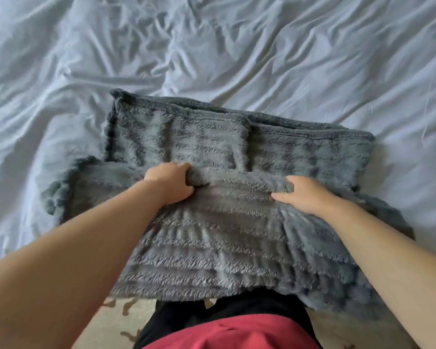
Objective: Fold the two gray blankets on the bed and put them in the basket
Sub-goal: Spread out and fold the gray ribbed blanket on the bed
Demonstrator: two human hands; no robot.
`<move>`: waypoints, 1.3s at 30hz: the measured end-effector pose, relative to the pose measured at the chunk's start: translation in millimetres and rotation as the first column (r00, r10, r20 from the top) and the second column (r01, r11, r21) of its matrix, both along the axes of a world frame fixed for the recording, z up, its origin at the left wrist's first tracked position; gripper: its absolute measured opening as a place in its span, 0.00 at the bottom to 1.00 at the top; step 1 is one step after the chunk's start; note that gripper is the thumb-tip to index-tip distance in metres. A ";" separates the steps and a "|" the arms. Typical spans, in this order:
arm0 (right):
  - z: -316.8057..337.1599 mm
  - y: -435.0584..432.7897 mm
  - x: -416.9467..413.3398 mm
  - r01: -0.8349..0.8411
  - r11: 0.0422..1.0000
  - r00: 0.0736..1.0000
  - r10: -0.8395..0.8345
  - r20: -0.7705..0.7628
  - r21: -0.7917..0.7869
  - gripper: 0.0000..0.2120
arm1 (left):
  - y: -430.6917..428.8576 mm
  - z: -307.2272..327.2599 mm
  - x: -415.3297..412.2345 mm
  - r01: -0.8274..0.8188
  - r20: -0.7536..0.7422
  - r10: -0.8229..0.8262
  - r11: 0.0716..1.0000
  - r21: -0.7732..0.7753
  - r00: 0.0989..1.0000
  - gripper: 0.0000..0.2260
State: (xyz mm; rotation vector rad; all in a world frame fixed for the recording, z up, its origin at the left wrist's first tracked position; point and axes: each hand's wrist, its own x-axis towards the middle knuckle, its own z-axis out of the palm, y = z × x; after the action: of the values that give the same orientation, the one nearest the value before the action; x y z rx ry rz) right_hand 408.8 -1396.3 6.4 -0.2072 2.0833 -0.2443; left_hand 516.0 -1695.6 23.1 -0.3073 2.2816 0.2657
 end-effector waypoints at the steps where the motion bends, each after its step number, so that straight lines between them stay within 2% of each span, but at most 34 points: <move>1: -5.2 -0.8 -0.5 0.007 1.000 1.000 -0.007 0.012 0.008 0.46 | -0.1 -5.7 0.6 -0.012 0.029 0.013 0.999 -0.042 0.999 0.23; 4: -20.3 -5.7 -3.7 0.003 0.999 0.990 -0.010 0.138 0.055 0.48 | 0.2 -17.6 0.7 -0.031 0.109 0.039 0.997 -0.074 0.993 0.29; 6: -22.5 -11.5 -16.5 0.000 1.000 0.990 -0.004 0.143 0.026 0.45 | -4.0 -19.8 -7.9 -0.124 0.089 0.126 0.992 -0.031 0.988 0.30; 8: -23.4 -19.9 -35.6 0.013 0.998 1.000 -0.012 0.027 -0.067 0.36 | -10.2 -20.4 -24.0 -0.270 0.022 0.269 0.958 0.094 0.963 0.36; 10: -25.6 -28.6 -57.2 0.027 0.991 0.992 -0.042 -0.115 -0.129 0.29 | -15.5 -22.7 -47.2 -0.289 -0.127 0.318 0.935 0.203 0.939 0.40; 12: -30.4 -37.4 -79.6 0.013 0.990 0.973 -0.044 -0.225 -0.139 0.28 | -19.7 -30.2 -78.8 -0.192 -0.269 0.231 0.968 0.164 0.935 0.43; 14: -35.0 -46.2 -101.0 -0.039 0.994 0.948 0.004 -0.318 -0.103 0.32 | -24.6 -42.7 -110.0 -0.088 -0.312 0.101 0.995 0.054 0.945 0.47; 16: -38.0 -53.8 -119.8 -0.087 0.994 0.918 0.055 -0.392 -0.066 0.37 | -32.1 -55.8 -135.8 -0.005 -0.249 0.002 1.000 -0.009 0.968 0.50; 18: -43.4 -60.6 -132.7 -0.125 0.991 0.913 0.101 -0.394 -0.035 0.43 | -39.2 -65.8 -151.9 0.038 -0.150 -0.042 0.999 -0.026 0.988 0.52; 20: -50.0 -63.2 -138.3 -0.153 0.988 0.946 0.152 -0.287 0.017 0.44 | -45.5 -71.8 -160.7 0.043 -0.107 -0.046 0.999 -0.028 0.993 0.49; 21: -52.3 -63.1 -140.4 -0.160 0.987 0.962 0.164 -0.220 0.036 0.41 | -50.5 -72.5 -163.4 0.053 -0.103 -0.057 0.998 -0.036 0.993 0.44; 23: -52.3 -58.4 -145.6 -0.156 0.987 0.973 0.162 -0.162 0.050 0.26 | -66.4 -69.0 -164.8 0.078 -0.102 -0.083 0.996 -0.052 0.991 0.27; 25: -47.5 -55.7 -156.7 -0.153 0.985 0.940 0.171 -0.296 0.084 0.08 | -83.5 -61.7 -166.2 0.076 -0.153 -0.091 0.992 -0.102 0.984 0.07; 26: -44.5 -56.0 -162.6 -0.159 0.981 0.907 0.188 -0.377 0.108 0.03 | -90.8 -59.4 -167.5 0.084 -0.195 -0.112 0.985 -0.149 0.974 0.05; 27: -42.3 -57.5 -167.2 -0.166 0.978 0.880 0.204 -0.429 0.124 0.04 | -95.6 -57.3 -169.6 0.103 -0.224 -0.144 0.977 -0.184 0.964 0.06; 29: -36.0 -60.4 -170.5 -0.169 0.980 0.878 0.197 -0.436 0.102 0.06 | -100.1 -51.1 -172.7 0.165 -0.189 -0.191 0.975 -0.146 0.963 0.10; 32: -12.3 -56.1 -165.2 -0.144 0.989 0.894 0.134 -0.427 0.009 0.14 | -114.2 -30.5 -163.1 0.321 0.058 -0.319 0.946 -0.038 0.946 0.09; 34: 9.5 -44.9 -155.9 -0.164 0.984 0.879 0.115 -0.462 -0.069 0.16 | -128.6 -10.2 -142.8 0.418 0.173 -0.402 0.906 -0.065 0.899 0.04; 36: 32.9 -37.0 -139.9 -0.182 0.980 0.858 0.116 -0.500 -0.084 0.15 | -140.7 13.9 -116.1 0.419 0.111 -0.406 0.896 -0.148 0.907 0.01; 39: 67.5 -31.8 -100.4 -0.158 0.978 0.831 0.057 -0.553 -0.135 0.15 | -138.3 56.1 -79.2 0.246 -0.129 -0.271 0.952 -0.181 0.954 0.04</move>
State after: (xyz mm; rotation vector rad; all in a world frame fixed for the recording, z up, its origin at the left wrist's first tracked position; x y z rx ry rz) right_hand 308.3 -1428.1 73.9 -0.5576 2.6107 -0.3290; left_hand 436.7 -1833.9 79.1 -0.0675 2.4685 -0.0351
